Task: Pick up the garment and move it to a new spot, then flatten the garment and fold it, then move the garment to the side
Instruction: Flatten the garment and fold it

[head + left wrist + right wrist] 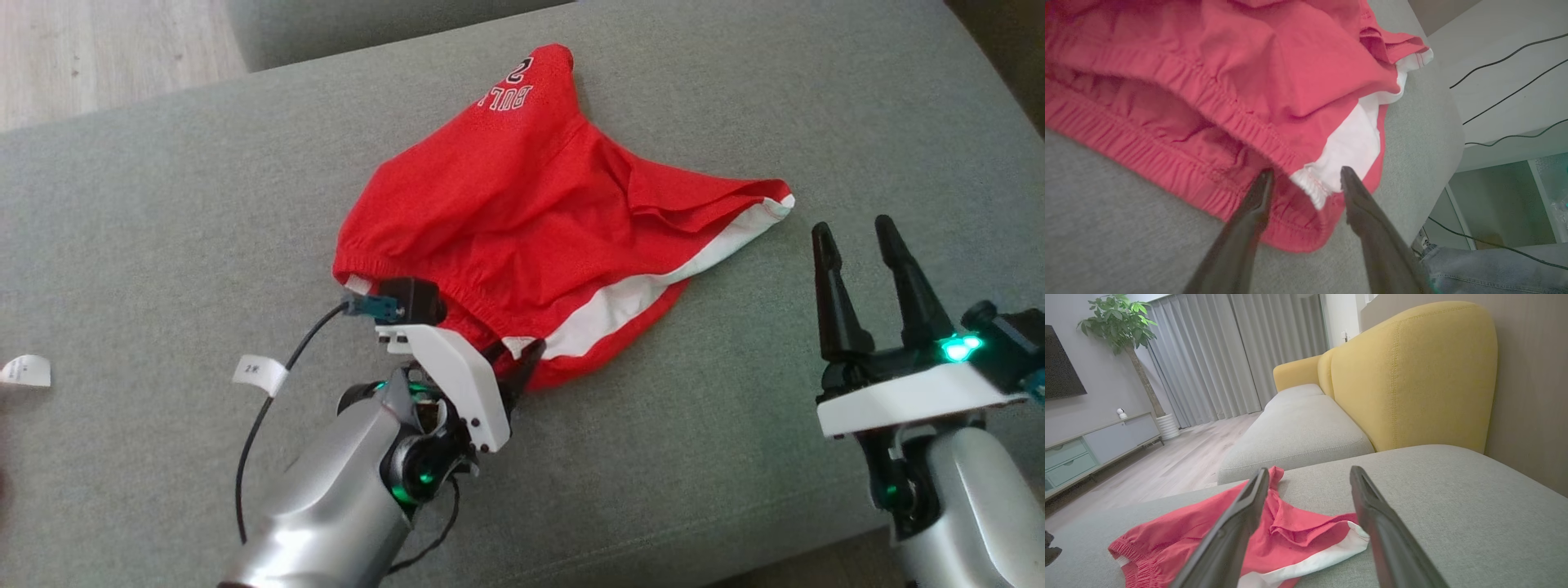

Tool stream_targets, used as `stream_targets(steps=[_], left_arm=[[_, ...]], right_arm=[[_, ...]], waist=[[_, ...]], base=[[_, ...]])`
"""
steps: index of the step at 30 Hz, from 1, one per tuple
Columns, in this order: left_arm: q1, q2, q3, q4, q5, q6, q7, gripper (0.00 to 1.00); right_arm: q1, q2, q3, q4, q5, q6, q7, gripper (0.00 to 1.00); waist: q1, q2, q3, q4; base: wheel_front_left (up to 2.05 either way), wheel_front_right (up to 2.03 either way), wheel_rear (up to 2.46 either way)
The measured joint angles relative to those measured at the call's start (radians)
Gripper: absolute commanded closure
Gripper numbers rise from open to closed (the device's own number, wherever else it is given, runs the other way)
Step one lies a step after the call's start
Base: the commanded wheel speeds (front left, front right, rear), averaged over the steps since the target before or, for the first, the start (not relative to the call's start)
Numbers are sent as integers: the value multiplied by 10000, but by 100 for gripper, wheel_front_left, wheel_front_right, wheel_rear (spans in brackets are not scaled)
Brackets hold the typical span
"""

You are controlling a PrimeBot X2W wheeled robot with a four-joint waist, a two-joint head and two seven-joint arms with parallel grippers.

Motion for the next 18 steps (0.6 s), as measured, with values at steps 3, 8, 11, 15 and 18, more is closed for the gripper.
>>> stream_targets(steps=[3, 8, 11, 15, 18], left_arm=[[-123, -10, -121, 153, -213, -4, -104, 100], [-252, -13, -527, 244, -410, -104, -445, 100], [-286, -15, -803, -10, -420, -199, -610, 100], [-260, 171, -1154, -723, -336, -642, -529, 100], [-156, 786, -1419, -1547, -339, -901, -58, 100]], right_arm=[[-1, 35, 23, 33, 0, 0, 0, 0], [4, 58, -46, 92, -2, 0, 0, 0], [24, 61, -167, 117, -2, 0, 0, 0], [65, 61, -203, 136, -8, 0, 17, 0], [149, 65, -209, 125, -23, 0, 107, 0]], waist=[[0, 0, -52, 21], [0, 0, -133, 198], [0, 0, -232, 469], [0, 0, -453, 956], [0, 0, -641, 1332]], base=[[0, 0, 0], [0, 0, 0], [0, 0, 0], [0, 0, 0], [0, 0, 0]])
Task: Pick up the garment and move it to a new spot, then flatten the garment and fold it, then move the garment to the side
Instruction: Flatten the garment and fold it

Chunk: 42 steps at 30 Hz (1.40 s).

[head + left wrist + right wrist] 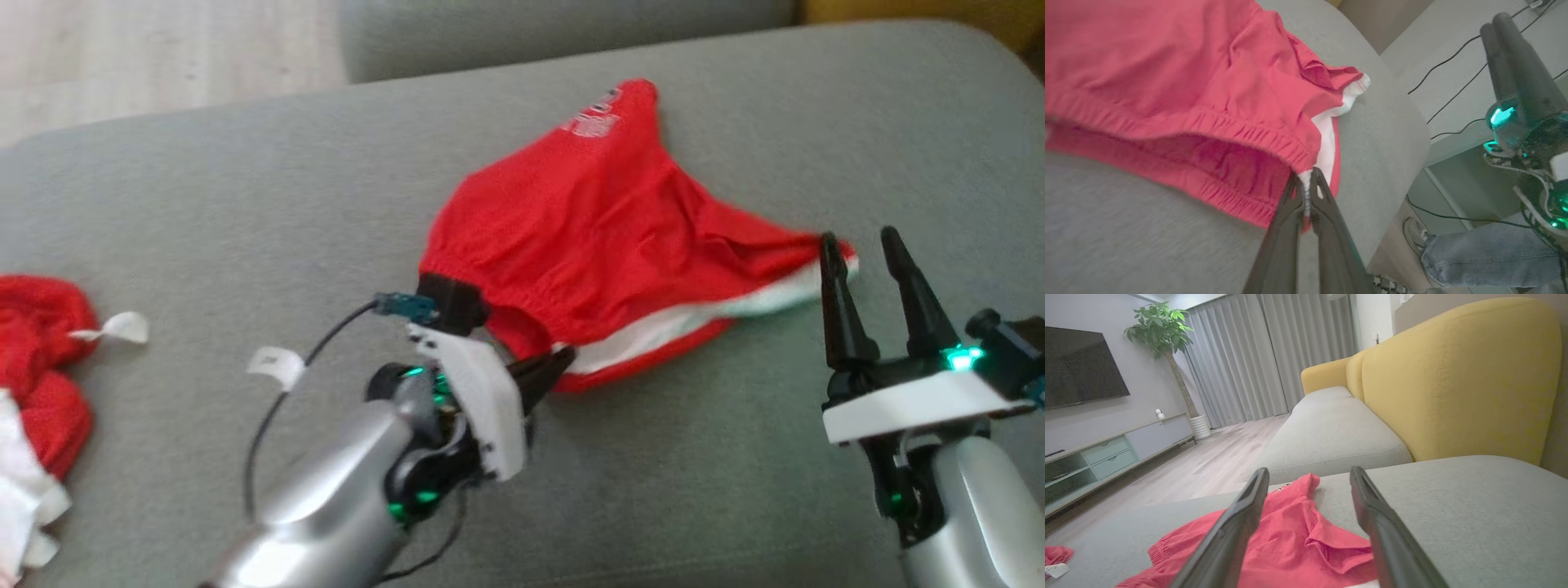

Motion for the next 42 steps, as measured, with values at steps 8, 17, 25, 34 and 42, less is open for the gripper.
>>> stream_targets(steps=[8, 17, 25, 34, 42], left_arm=[[1551, 2165, -222, -1478, -40, 61, 932, 100], [2276, 3053, -50, -1785, 199, 548, 276, 23], [2874, 3262, 370, -2556, 380, 997, -834, 0], [3408, 4006, 2313, -4266, 2029, 3653, -4286, 0], [4780, 3319, 3271, -4111, 3538, 5336, -4876, 0]], right_arm=[[289, 98, -56, -65, -13, 0, 176, 0], [291, 82, -109, -73, -13, 0, 263, 0], [326, 79, -107, -35, -13, 0, 290, 0], [744, 104, -165, -38, -86, 0, 219, 0], [1394, 128, 316, -357, -387, 0, -31, 0]], waist=[[0, 0, -203, 626], [0, 0, -24, 622], [1, 0, -280, 539], [0, 0, -837, 440], [0, 0, -1042, 272]], base=[[0, 0, 0], [0, 0, 0], [0, 0, 0], [0, 0, 0], [0, 0, 0]])
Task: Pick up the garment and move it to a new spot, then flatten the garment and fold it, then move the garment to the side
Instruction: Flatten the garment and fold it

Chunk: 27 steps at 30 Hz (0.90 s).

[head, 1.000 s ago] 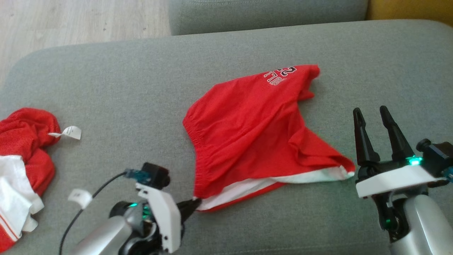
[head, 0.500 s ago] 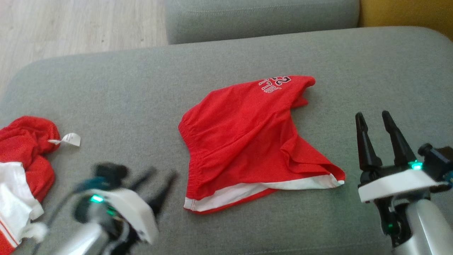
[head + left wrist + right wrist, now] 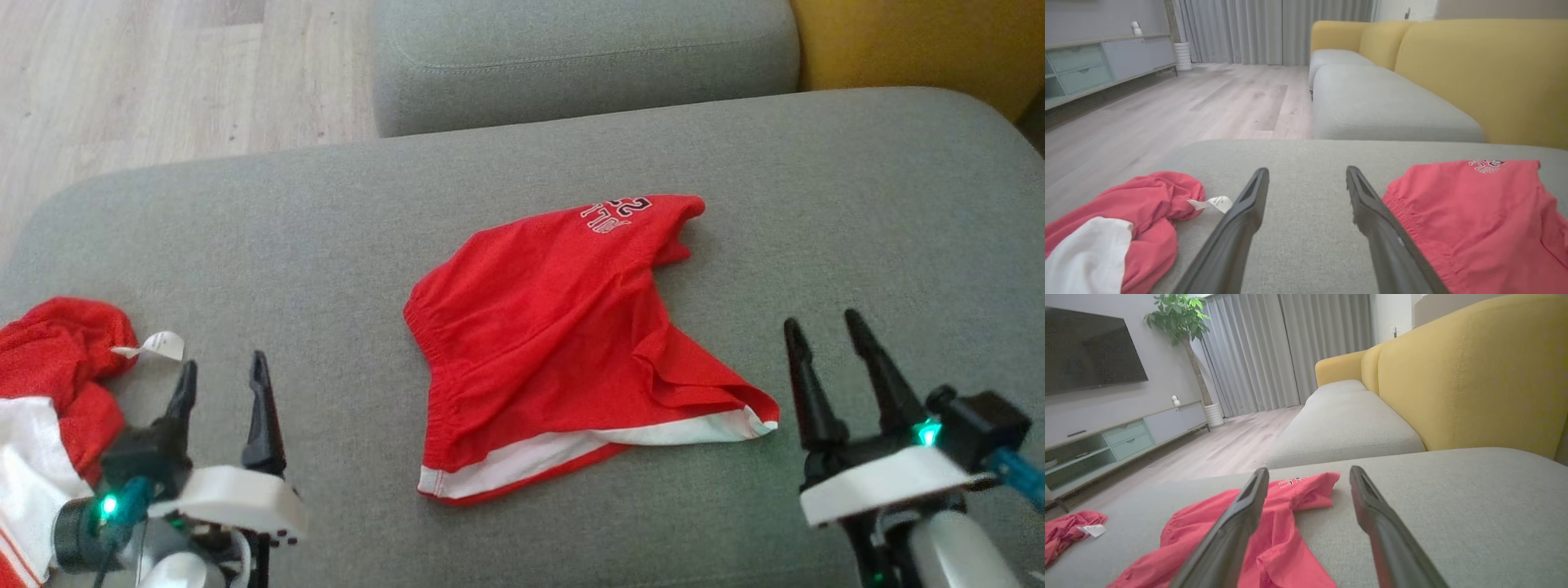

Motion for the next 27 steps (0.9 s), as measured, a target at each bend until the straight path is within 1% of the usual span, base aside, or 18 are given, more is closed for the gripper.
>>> stream_targets(steps=[1, 2, 4, 6, 7, 9, 13, 15, 18, 19, 20, 21, 22, 23, 25, 26, 27], left_arm=[[129, -230, 318, -69, 184, 165, -2, 0], [232, -376, 499, -134, 472, 240, -12, 0], [475, -685, 842, -278, 826, 222, -12, 0], [688, -968, 1035, -286, 1066, -2, -12, 0], [851, -1141, 1124, -265, 1250, -234, -12, 0], [908, -1264, 1287, -207, 1400, -500, -12, 0], [898, -1442, 1638, -140, 1662, -853, -12, 0], [901, -1547, 1697, -17, 1714, -1016, -12, 0], [903, -1670, 1745, 73, 1870, -1129, -12, 0], [903, -1708, 1747, 88, 1894, -1244, -12, 0], [905, -1766, 1747, 94, 1827, -1406, -12, 0], [907, -1866, 1764, 75, 1538, -1611, -10, 0], [908, -1948, 1745, 48, 1126, -1937, 102, 0], [908, -1985, 1691, 52, 698, -2249, 529, 0], [919, -1918, 1540, 81, 111, -2658, 1674, 0], [928, -1802, 1386, 96, -215, -2809, 2443, 0], [1092, -1469, 947, 15, -520, -3057, 3789, 0]], right_arm=[[104, -6, 77, -4, -100, 0, -6, 0], [155, -8, 142, 6, -171, 0, -36, 0], [152, -10, 199, 6, -255, 0, -90, 0], [152, -13, 188, 6, -297, 0, -94, 0], [151, -13, 159, 15, -316, 0, -94, 0], [148, -17, 121, 48, -316, 0, -94, 0], [138, -21, 73, 84, -316, 0, -107, 0], [137, -23, 73, 119, -316, 0, -105, 0], [137, -25, 59, 121, -316, 0, -77, 0], [137, -25, 10, 127, -316, 0, -12, 0], [136, -17, -96, 155, -290, 0, 173, 0], [137, -23, -222, 190, -182, 0, 422, 0], [137, -94, -267, 199, -98, 0, 736, 0], [135, -261, -198, 199, -23, 0, 1160, 0], [123, -725, 242, 196, 207, 0, 2341, 0], [118, -980, 529, 196, 380, 0, 2961, 0], [112, -1377, 949, 184, 754, 0, 4075, 0]], waist=[[0, 0, 2, -7], [0, 0, 4, -19], [0, 0, 7, -40], [0, 0, 16, -36], [0, 0, 19, -24], [0, 0, 8, -9], [0, 0, -27, 16], [0, 0, -47, 24], [0, 0, -59, 38], [0, 0, -59, 42], [0, 0, -58, 50], [0, 0, -47, 59], [0, 0, -30, 75], [0, 0, -10, 95], [0, 0, 35, 125], [0, 0, 56, 135], [0, 0, 127, 151]], base=[[0, 0, 0], [0, 0, 0], [0, 0, 0], [0, 0, 0], [0, 0, 0], [0, 0, 0], [0, 0, 0], [0, 0, 0], [0, 0, 0], [0, 0, 0], [0, 0, 0], [0, 0, 0], [0, 0, 0], [0, 0, 0], [0, 0, 0], [0, 0, 0], [0, 0, 0]])
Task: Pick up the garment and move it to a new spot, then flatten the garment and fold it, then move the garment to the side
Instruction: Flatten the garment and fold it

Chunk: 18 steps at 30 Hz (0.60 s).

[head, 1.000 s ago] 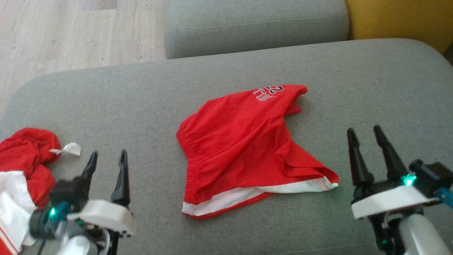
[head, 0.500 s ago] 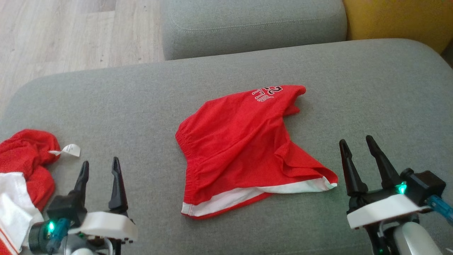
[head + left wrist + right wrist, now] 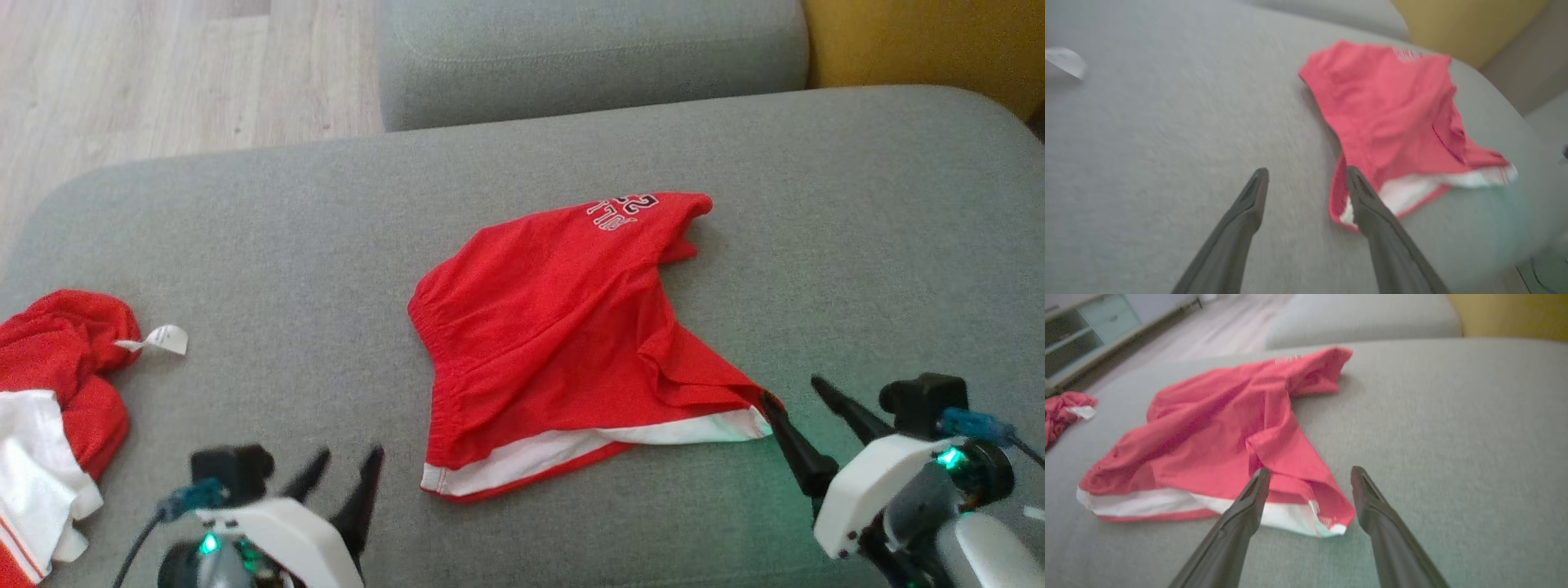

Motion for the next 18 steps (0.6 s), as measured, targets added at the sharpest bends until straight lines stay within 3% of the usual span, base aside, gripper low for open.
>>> stream_targets(steps=[4, 9, 18], left_arm=[[199, 178, -389, -529, -395, -157, 1377, 0], [-93, 151, -1005, -648, -573, -431, 2284, 0], [-1168, -140, -1283, 353, -437, -779, 2249, 0]], right_arm=[[-77, -483, 61, -4, 447, 0, 1267, 0], [-430, -516, 138, 25, 665, 0, 2197, 0], [-904, -713, 619, 169, 815, 0, 2642, 0]], waist=[[0, 0, 251, 71], [0, 0, 565, 186], [0, 0, 936, 292]], base=[[0, 0, 0], [0, 0, 0], [0, 0, 0]])
